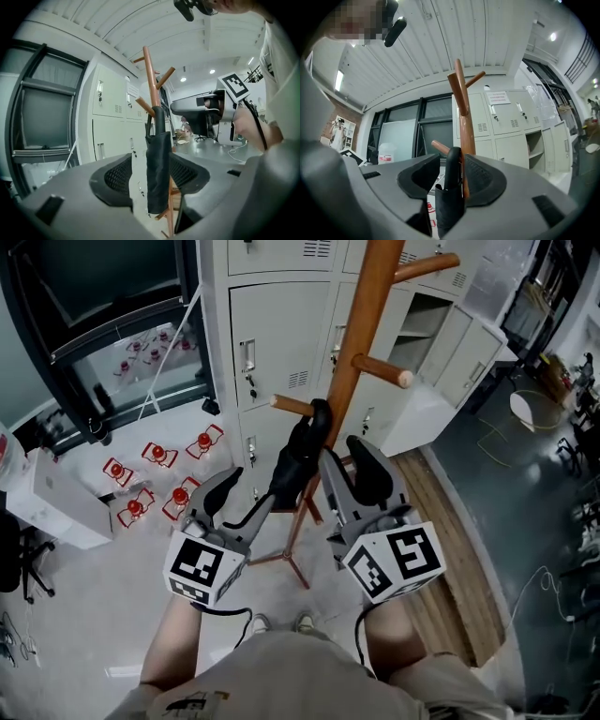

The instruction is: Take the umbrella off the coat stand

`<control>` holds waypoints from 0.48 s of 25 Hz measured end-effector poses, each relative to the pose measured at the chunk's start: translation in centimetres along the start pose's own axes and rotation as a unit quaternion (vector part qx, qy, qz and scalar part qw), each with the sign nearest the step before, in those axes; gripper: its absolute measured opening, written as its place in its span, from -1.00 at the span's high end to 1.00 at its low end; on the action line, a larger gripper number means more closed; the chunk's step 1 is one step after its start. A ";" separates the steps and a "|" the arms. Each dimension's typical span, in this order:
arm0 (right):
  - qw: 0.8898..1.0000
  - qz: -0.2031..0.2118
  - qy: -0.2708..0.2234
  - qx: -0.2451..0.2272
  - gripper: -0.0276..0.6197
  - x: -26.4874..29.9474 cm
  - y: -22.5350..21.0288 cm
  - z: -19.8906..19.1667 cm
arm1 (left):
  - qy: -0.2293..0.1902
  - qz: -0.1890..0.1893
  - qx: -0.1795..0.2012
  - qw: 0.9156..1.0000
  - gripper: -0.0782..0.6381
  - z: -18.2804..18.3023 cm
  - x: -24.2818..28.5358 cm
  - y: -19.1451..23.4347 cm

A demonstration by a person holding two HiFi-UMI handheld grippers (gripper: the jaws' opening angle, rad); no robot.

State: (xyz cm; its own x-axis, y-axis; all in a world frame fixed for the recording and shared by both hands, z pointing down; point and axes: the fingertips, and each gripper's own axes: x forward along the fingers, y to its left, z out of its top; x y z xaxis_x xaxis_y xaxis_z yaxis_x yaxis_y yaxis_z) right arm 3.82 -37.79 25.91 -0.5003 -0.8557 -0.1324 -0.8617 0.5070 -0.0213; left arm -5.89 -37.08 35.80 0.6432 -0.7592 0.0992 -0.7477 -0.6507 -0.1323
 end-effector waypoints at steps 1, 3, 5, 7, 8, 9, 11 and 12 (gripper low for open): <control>1.000 0.001 0.003 -0.001 0.46 0.3 0.0 -0.2 | 0.001 -0.006 -0.001 1.000 0.14 -0.3 0.4 0.2; 1.000 0.003 0.009 -0.002 0.40 0.8 0.1 -0.6 | -0.003 -0.012 0.003 1.000 0.10 -0.7 1.1 0.6; 1.000 0.003 0.015 -0.002 0.36 1.3 0.1 -1.1 | -0.010 -0.014 0.003 1.000 0.09 -1.1 1.8 1.0; 1.000 0.003 0.018 0.002 0.35 1.7 0.1 -1.4 | -0.017 -0.021 -0.001 1.000 0.09 -1.4 2.5 1.2; 1.000 0.004 0.018 0.005 0.34 2.0 0.2 -1.6 | -0.019 -0.029 -0.003 0.999 0.09 -1.6 2.8 1.2; 1.000 0.006 0.019 0.006 0.34 2.2 0.2 -1.8 | -0.019 -0.039 -0.006 0.999 0.09 -2.0 3.2 1.1; 1.000 0.008 0.024 0.006 0.33 2.5 0.3 -2.3 | -0.025 -0.064 -0.018 0.997 0.04 -2.6 3.8 0.7; 1.000 0.008 0.028 0.004 0.33 2.6 0.3 -2.6 | -0.031 -0.076 -0.026 0.996 0.02 -2.8 4.0 0.6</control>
State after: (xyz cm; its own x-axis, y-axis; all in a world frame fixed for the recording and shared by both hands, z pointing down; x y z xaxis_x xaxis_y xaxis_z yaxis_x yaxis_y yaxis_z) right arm 2.01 -40.11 28.12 -0.5173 -0.8523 -0.0772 -0.8534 0.5205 -0.0281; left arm -4.21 -40.51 38.92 0.7575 -0.6508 0.0526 -0.6473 -0.7591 -0.0695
